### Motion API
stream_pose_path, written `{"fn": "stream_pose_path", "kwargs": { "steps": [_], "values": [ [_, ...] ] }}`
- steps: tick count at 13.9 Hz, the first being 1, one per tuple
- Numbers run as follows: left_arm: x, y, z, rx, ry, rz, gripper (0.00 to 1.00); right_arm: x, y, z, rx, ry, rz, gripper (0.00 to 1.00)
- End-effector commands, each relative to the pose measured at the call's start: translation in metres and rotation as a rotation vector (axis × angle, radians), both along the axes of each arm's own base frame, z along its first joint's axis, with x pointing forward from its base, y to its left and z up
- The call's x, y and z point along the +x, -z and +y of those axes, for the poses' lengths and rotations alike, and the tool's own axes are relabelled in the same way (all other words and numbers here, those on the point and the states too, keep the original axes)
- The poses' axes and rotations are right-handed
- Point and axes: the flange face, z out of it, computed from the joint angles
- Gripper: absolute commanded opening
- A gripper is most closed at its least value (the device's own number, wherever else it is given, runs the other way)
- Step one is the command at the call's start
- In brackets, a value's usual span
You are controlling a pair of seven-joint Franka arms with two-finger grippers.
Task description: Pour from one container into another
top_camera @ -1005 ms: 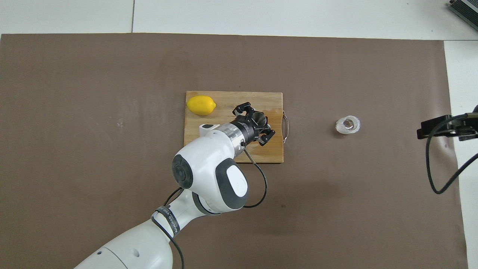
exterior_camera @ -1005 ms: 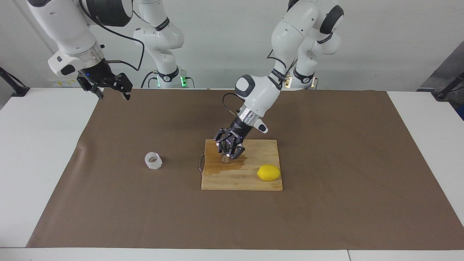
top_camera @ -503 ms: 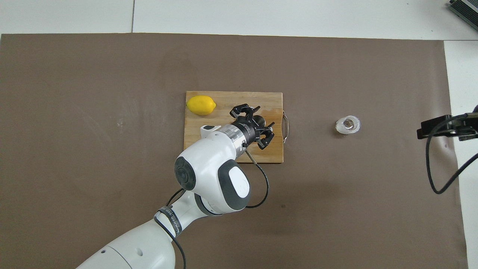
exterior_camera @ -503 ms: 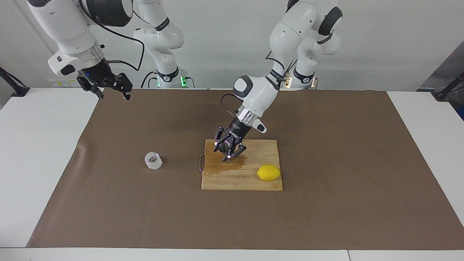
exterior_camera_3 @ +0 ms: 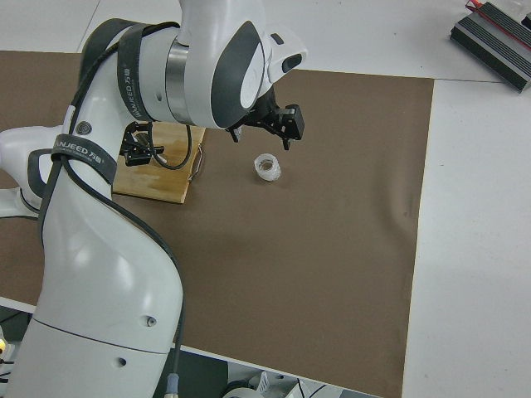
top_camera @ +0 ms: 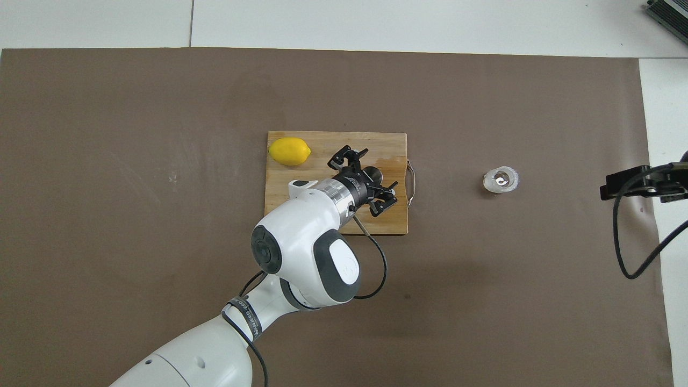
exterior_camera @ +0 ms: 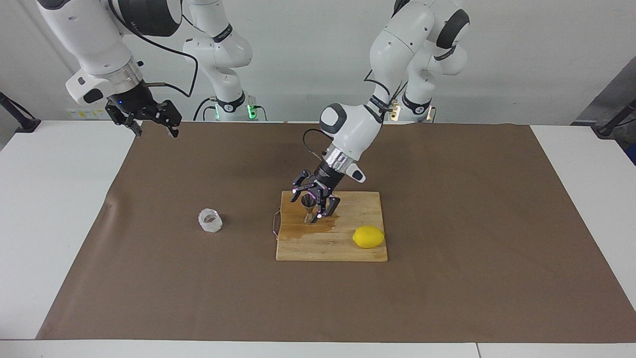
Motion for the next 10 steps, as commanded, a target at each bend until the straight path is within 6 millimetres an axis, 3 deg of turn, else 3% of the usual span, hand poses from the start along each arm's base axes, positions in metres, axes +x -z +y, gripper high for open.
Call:
{"fn": "stream_pose_path", "kwargs": {
  "steps": [1, 4, 7, 9, 10],
  "values": [
    [-0.003, -0.018, -0.006, -0.031, -0.017, -0.015, 1.00, -0.003, -0.003, 0.000, 0.016, 0.008, 0.006, 1.00],
    [-0.006, -0.067, 0.002, -0.077, 0.000, -0.046, 1.00, -0.003, -0.003, 0.000, 0.016, 0.008, 0.008, 1.00],
    [0.021, -0.091, 0.039, -0.096, 0.048, -0.014, 1.00, -0.003, -0.003, 0.000, 0.016, 0.008, 0.008, 1.00],
    [0.045, -0.107, 0.071, -0.055, 0.147, -0.010, 1.00, -0.003, -0.003, 0.000, 0.016, 0.008, 0.008, 1.00],
    [0.051, -0.110, 0.079, -0.023, 0.211, 0.000, 1.00, -0.003, -0.003, 0.000, 0.016, 0.008, 0.008, 1.00]
  ]
}}
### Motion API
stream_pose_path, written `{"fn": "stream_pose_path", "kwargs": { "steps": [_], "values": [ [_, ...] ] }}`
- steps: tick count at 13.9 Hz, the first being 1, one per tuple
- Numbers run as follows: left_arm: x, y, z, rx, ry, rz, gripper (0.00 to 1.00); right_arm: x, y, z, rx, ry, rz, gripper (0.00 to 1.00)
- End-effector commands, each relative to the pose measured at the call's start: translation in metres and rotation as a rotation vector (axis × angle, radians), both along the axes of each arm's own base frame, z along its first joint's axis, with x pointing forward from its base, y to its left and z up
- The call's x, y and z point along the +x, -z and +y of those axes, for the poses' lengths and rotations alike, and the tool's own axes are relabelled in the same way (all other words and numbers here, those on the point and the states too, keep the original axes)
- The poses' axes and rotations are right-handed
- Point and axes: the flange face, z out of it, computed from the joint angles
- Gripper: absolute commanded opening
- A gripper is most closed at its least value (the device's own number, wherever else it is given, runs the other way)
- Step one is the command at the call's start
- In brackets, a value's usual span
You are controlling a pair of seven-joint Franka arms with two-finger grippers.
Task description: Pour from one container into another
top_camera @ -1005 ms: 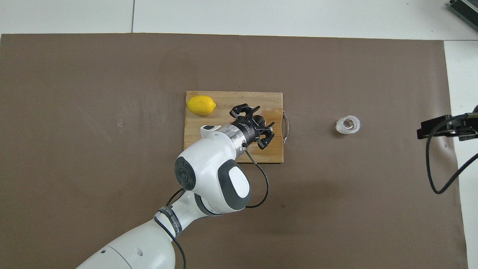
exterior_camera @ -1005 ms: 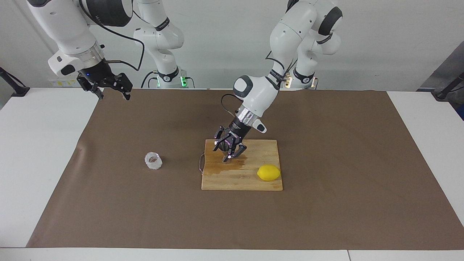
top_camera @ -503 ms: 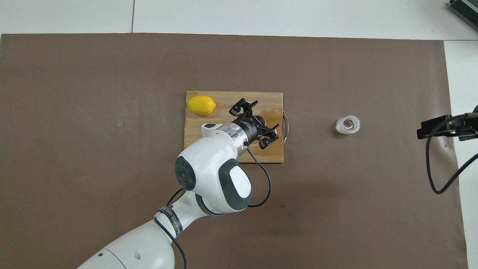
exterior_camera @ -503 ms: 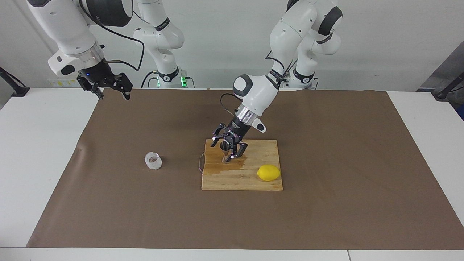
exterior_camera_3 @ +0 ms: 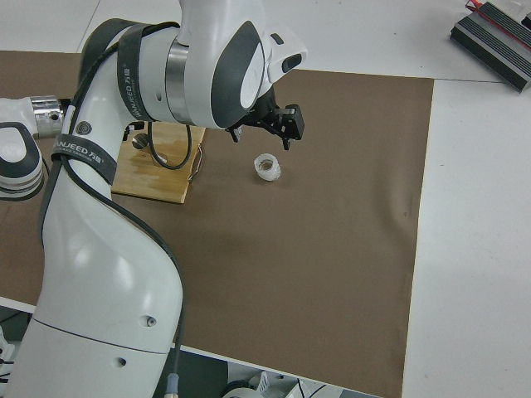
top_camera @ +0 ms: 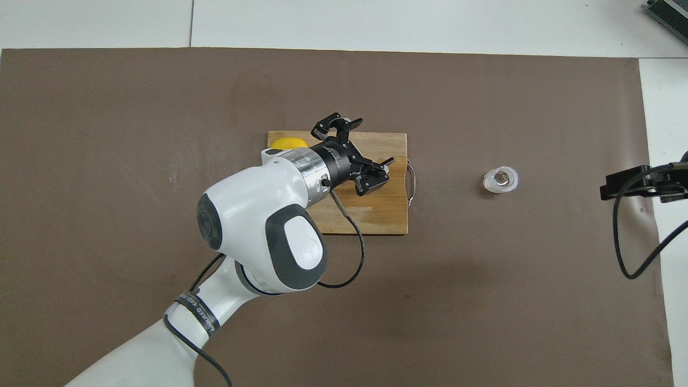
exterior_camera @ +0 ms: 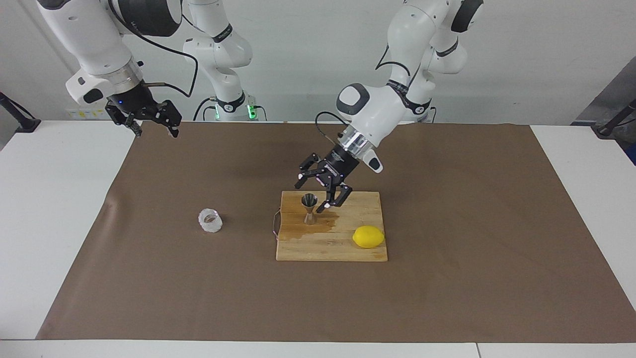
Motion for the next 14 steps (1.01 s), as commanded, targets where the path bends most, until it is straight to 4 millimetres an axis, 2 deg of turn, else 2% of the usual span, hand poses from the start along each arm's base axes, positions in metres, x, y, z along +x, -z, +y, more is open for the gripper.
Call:
{"fn": "stream_pose_path", "kwargs": {
  "steps": [1, 3, 4, 6, 7, 9, 14],
  "values": [
    [0.014, -0.011, 0.036, 0.098, 0.150, 0.021, 1.00, -0.003, -0.003, 0.000, 0.016, 0.008, 0.008, 1.00],
    [0.025, -0.015, 0.058, 0.218, 0.251, 0.007, 1.00, -0.004, -0.003, 0.000, 0.017, 0.008, 0.009, 1.00],
    [0.024, -0.013, 0.059, 0.300, 0.307, -0.022, 1.00, -0.004, -0.003, 0.001, 0.017, 0.011, 0.016, 1.00],
    [0.028, -0.010, 0.074, 0.453, 0.402, -0.058, 1.00, -0.004, -0.003, -0.001, 0.018, -0.009, 0.009, 1.00],
    [0.032, -0.007, 0.087, 0.532, 0.465, -0.072, 1.00, -0.004, -0.001, 0.001, 0.024, -0.080, 0.011, 1.00],
    [0.031, -0.011, 0.097, 0.649, 0.591, -0.143, 1.00, -0.004, 0.005, 0.000, 0.041, -0.290, -0.012, 1.00],
    [0.045, -0.015, 0.151, 0.882, 0.905, -0.309, 1.00, -0.003, 0.036, -0.032, 0.013, -0.821, -0.132, 1.00]
  ]
}}
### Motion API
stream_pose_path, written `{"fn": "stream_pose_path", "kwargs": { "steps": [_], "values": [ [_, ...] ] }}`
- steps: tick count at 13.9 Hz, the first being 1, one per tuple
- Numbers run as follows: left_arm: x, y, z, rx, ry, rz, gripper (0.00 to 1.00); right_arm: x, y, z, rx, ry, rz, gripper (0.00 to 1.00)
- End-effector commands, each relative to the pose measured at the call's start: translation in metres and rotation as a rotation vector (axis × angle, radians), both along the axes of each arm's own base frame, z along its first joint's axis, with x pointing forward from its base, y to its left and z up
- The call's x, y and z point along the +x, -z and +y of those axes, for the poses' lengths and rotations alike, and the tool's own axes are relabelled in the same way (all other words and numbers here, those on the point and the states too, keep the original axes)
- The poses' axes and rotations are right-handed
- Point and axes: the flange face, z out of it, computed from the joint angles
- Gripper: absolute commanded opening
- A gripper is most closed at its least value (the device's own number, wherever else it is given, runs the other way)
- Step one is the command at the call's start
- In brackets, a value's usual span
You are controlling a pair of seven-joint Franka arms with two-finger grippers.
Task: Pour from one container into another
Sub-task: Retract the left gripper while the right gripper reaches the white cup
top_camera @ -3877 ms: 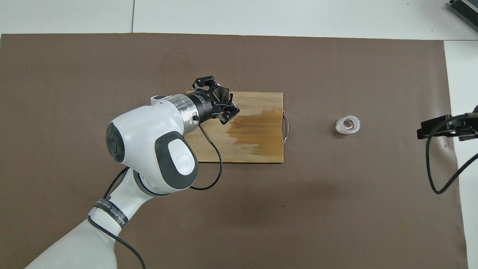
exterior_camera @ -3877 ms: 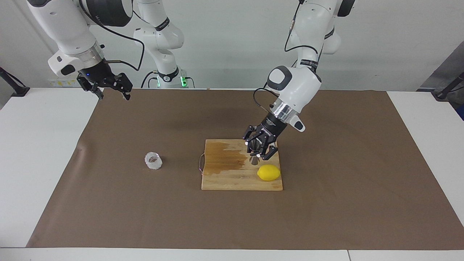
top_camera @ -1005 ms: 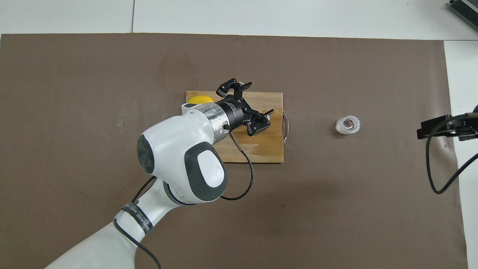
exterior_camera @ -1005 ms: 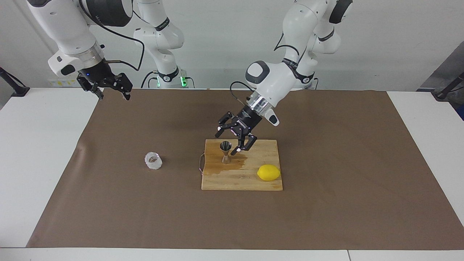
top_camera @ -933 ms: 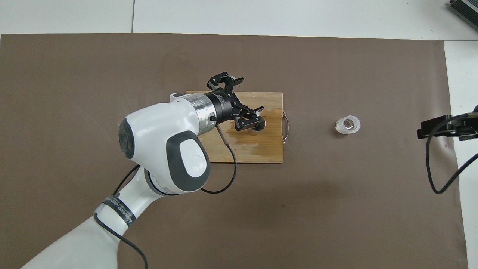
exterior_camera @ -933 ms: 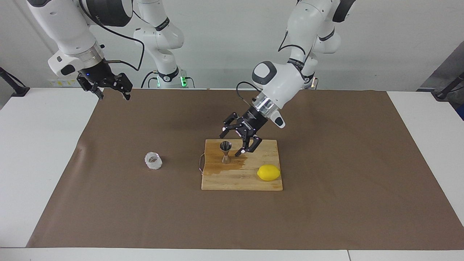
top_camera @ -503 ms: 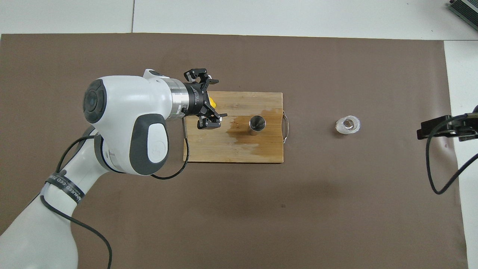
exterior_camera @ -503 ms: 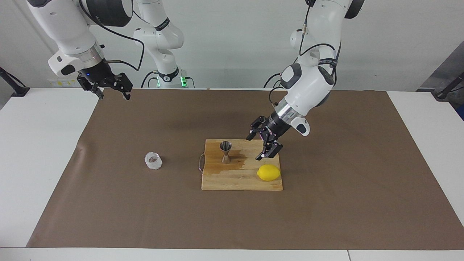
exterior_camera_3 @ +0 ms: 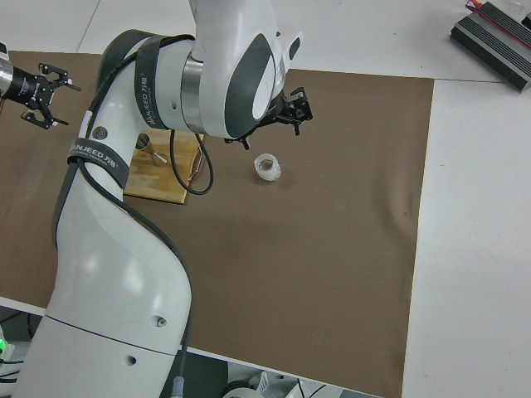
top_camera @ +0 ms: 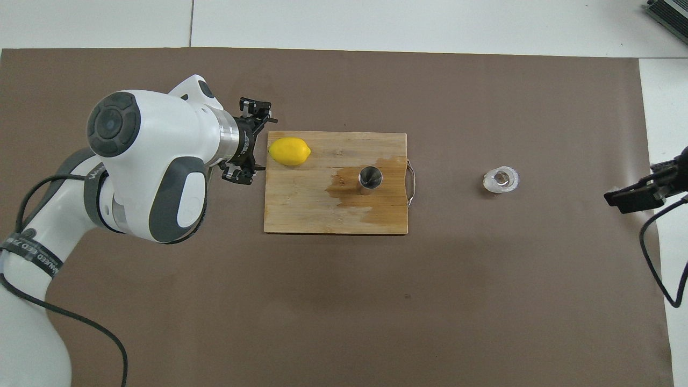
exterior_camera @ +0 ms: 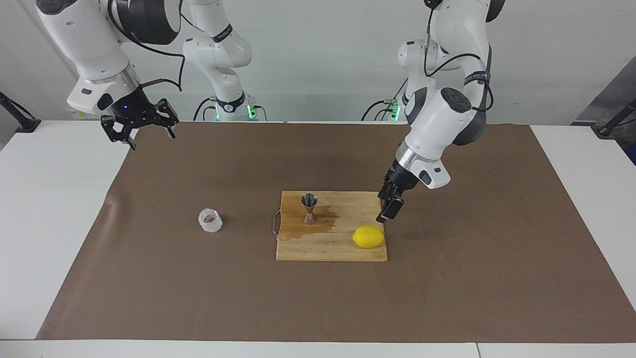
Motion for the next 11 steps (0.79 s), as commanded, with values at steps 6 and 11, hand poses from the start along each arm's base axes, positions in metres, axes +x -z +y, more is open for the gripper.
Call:
{"fn": "stream_pose_path", "kwargs": {
  "steps": [6, 11],
  "values": [
    [-0.002, -0.022, 0.053, 0.357, 0.632, -0.123, 1.00, 0.011, 0.100, -0.053, 0.078, -0.681, -0.086, 1.00],
    [-0.003, -0.053, 0.108, 0.443, 0.885, -0.139, 1.00, 0.031, 0.192, -0.072, 0.291, -0.870, -0.203, 1.00]
  ]
}}
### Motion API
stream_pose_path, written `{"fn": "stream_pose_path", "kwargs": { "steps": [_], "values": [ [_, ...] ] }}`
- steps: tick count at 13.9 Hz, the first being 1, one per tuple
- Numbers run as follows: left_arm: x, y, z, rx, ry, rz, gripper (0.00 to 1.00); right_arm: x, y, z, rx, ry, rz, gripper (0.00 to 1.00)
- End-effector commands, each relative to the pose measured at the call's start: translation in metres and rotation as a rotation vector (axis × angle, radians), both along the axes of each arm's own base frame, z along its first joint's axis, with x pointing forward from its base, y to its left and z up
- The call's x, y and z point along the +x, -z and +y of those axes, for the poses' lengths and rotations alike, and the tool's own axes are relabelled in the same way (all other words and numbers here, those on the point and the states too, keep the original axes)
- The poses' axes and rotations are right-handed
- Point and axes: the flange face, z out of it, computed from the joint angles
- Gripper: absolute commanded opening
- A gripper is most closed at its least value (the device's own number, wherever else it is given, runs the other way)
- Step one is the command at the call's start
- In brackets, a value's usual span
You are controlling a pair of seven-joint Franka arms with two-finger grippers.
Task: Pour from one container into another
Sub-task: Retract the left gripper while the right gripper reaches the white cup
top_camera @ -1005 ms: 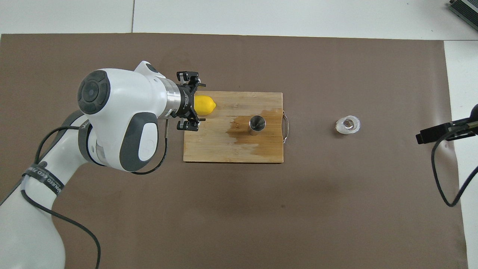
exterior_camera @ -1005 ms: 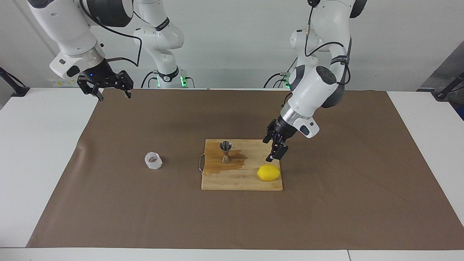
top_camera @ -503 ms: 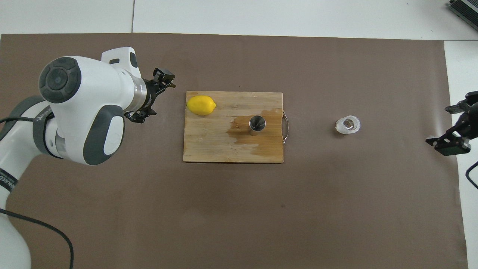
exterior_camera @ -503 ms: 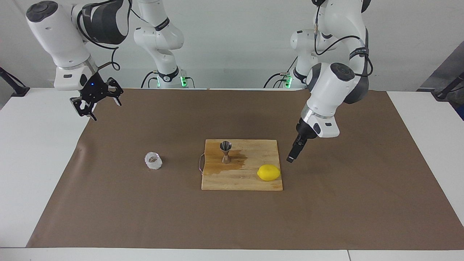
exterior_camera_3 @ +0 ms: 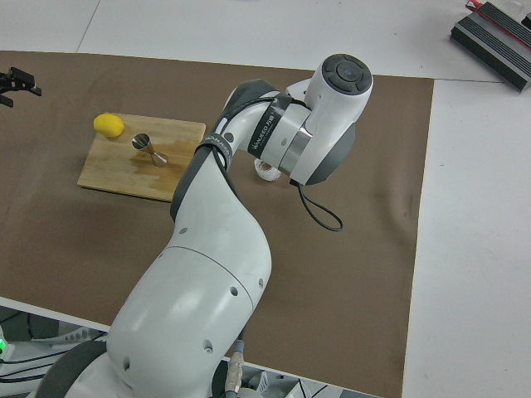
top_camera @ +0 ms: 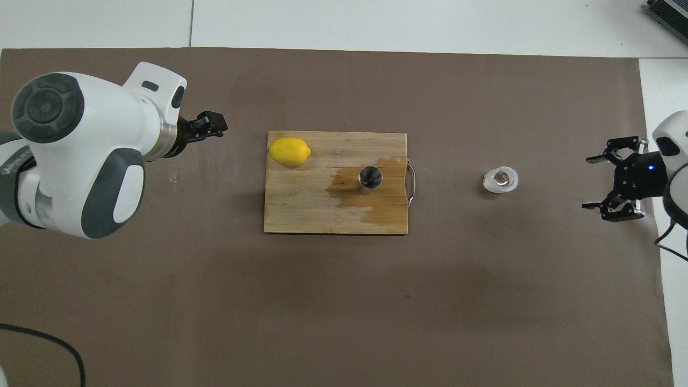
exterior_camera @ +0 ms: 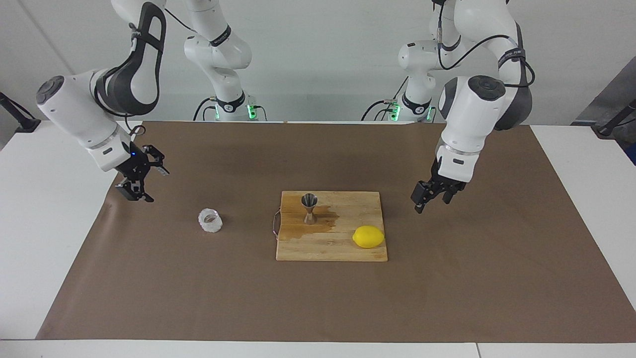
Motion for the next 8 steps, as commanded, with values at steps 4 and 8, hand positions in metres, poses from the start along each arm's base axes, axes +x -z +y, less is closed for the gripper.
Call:
{"fn": "stream_pose_path", "kwargs": {
  "steps": [4, 8],
  "values": [
    [-0.011, -0.072, 0.054, 0.092, 0.090, 0.015, 1.00, 0.014, 0.062, 0.013, 0.169, -0.055, -0.041, 1.00],
    [-0.013, -0.094, 0.109, 0.131, 0.207, 0.083, 1.00, 0.022, 0.127, 0.023, 0.353, -0.026, -0.057, 1.00]
  ]
}}
